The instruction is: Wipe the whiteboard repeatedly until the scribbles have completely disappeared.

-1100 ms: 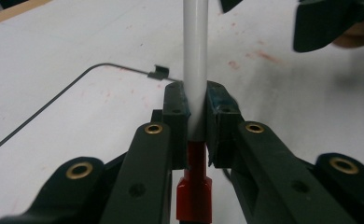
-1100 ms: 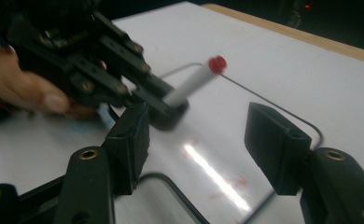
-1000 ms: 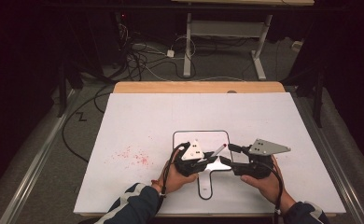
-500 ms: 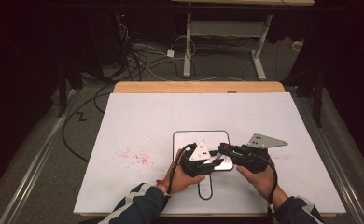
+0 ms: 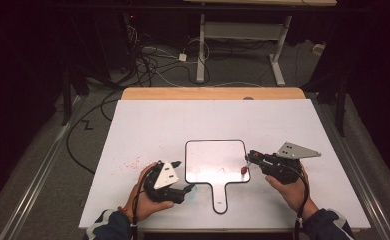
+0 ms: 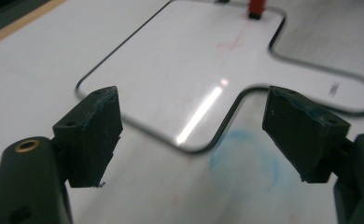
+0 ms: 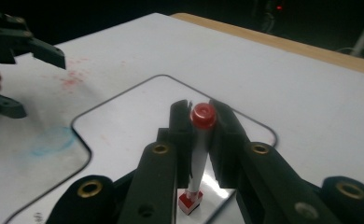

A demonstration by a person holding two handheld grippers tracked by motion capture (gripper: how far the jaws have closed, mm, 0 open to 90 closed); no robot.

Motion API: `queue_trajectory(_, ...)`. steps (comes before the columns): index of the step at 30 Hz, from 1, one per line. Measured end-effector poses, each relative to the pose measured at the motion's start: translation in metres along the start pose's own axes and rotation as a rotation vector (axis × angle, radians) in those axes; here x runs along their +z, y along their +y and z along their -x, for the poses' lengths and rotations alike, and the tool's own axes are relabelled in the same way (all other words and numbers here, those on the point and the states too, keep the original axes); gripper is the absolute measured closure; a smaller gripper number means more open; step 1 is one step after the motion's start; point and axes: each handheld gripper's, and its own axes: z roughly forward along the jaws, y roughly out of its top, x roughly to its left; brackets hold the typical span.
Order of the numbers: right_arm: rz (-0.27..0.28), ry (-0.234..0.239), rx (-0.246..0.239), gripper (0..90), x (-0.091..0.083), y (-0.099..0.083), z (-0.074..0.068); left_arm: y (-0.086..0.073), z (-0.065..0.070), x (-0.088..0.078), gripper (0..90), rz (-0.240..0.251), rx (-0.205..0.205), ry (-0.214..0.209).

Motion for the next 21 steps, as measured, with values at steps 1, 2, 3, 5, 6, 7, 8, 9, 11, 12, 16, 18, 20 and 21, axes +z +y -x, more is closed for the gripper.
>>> queue_trajectory(1, -0.001, 0.006, -0.001, 81.1, 0.003, 0.001, -0.003, -0.006, -0.003, -0.004, 19.0, -0.012, -0.004, 0.018)
queue_trajectory(2, -0.003, 0.020, -0.005, 81.1, 0.006, 0.002, -0.006, -0.012, -0.007, -0.008, 19.1, -0.015, -0.023, 0.036)
queue_trajectory(3, -0.004, 0.041, 0.002, 81.1, 0.010, 0.003, -0.009, -0.016, -0.011, -0.012, 19.1, -0.013, -0.046, 0.039)
queue_trajectory(5, -0.007, 0.044, -0.015, 81.1, 0.014, 0.005, -0.014, -0.022, -0.016, -0.021, 19.1, -0.002, -0.084, 0.055)
queue_trajectory(6, -0.012, 0.040, -0.021, 81.1, 0.015, 0.006, -0.015, -0.024, -0.018, -0.024, 19.1, 0.001, -0.099, 0.065)
queue_trajectory(7, -0.016, 0.039, -0.019, 81.1, 0.014, 0.007, -0.014, -0.026, -0.020, -0.027, 19.3, 0.007, -0.114, 0.068)
queue_trajectory(8, -0.022, 0.037, -0.008, 81.1, 0.013, 0.007, -0.012, -0.028, -0.021, -0.029, 19.5, 0.009, -0.122, 0.074)
queue_trajectory(9, -0.029, 0.026, -0.010, 81.1, 0.010, 0.007, -0.009, -0.029, -0.021, -0.031, 19.4, 0.007, -0.125, 0.080)
queue_trajectory(11, -0.047, -0.007, -0.008, 81.1, 0.001, 0.007, -0.002, -0.031, -0.021, -0.032, 19.5, 0.004, -0.128, 0.083)
queue_trajectory(12, -0.054, -0.014, 0.006, 81.1, -0.004, 0.006, 0.003, -0.031, -0.021, -0.032, 19.4, 0.004, -0.126, 0.080)
queue_trajectory(16, -0.051, -0.016, 0.040, 81.1, -0.014, 0.001, 0.011, -0.028, -0.018, -0.027, 19.5, -0.013, -0.097, 0.074)
queue_trajectory(18, -0.038, 0.020, 0.042, 81.1, -0.010, 0.000, 0.006, -0.027, -0.017, -0.025, 19.5, -0.017, -0.084, 0.071)
queue_trajectory(20, -0.037, 0.048, 0.035, 81.1, -0.004, 0.001, -0.002, -0.026, -0.017, -0.024, 19.5, -0.020, -0.081, 0.074)
queue_trajectory(21, -0.038, 0.056, 0.024, 81.1, -0.002, 0.002, -0.006, -0.026, -0.017, -0.024, 19.5, -0.019, -0.079, 0.070)
